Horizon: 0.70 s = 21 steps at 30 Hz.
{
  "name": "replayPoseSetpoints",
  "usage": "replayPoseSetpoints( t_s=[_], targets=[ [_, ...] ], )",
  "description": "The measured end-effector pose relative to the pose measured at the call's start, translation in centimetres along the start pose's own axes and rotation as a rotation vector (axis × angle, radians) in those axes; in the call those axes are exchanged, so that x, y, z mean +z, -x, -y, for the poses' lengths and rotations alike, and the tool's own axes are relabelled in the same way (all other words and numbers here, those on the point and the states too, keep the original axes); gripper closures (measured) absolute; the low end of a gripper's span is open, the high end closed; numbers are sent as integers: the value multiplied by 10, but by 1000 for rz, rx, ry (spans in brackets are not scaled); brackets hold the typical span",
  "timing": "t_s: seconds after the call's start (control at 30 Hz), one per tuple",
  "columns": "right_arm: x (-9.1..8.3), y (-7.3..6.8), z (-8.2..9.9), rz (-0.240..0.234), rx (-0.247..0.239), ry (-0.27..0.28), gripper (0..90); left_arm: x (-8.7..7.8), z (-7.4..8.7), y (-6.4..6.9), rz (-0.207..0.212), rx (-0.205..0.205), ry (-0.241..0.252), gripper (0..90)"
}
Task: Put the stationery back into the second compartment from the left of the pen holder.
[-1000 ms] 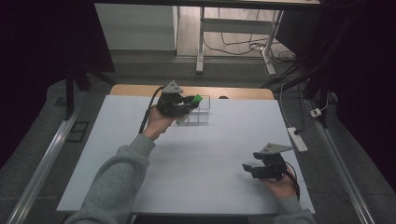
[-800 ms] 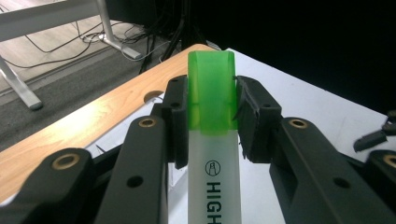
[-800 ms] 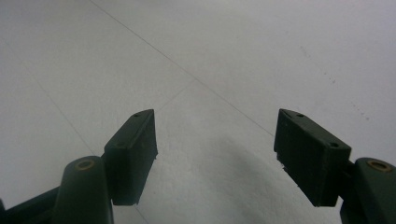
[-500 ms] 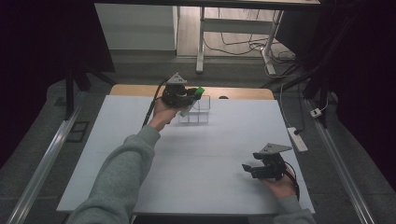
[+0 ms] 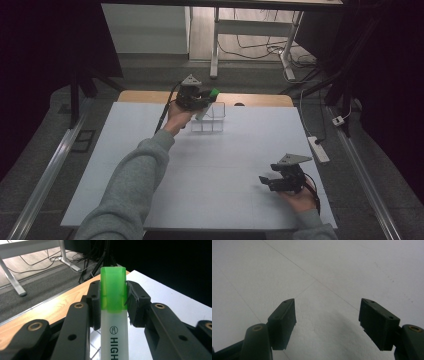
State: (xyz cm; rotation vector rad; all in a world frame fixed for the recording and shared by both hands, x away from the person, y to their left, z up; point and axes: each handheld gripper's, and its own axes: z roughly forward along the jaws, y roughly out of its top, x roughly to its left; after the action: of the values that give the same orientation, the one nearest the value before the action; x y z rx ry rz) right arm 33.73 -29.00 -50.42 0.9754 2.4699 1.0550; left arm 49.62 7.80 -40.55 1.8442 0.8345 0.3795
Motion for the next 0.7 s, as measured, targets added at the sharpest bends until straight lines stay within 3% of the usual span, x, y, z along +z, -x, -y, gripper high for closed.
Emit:
replayPoseSetpoints(
  t_s=[0.33, 0.7],
  targets=[
    [-4, 1, 2, 8, 7, 7, 292, 13, -14, -12, -3, -17, 41, 662],
    [-6, 2, 4, 17, 11, 4, 291, 35, -9, -30, -25, -43, 69, 661]
  ],
)
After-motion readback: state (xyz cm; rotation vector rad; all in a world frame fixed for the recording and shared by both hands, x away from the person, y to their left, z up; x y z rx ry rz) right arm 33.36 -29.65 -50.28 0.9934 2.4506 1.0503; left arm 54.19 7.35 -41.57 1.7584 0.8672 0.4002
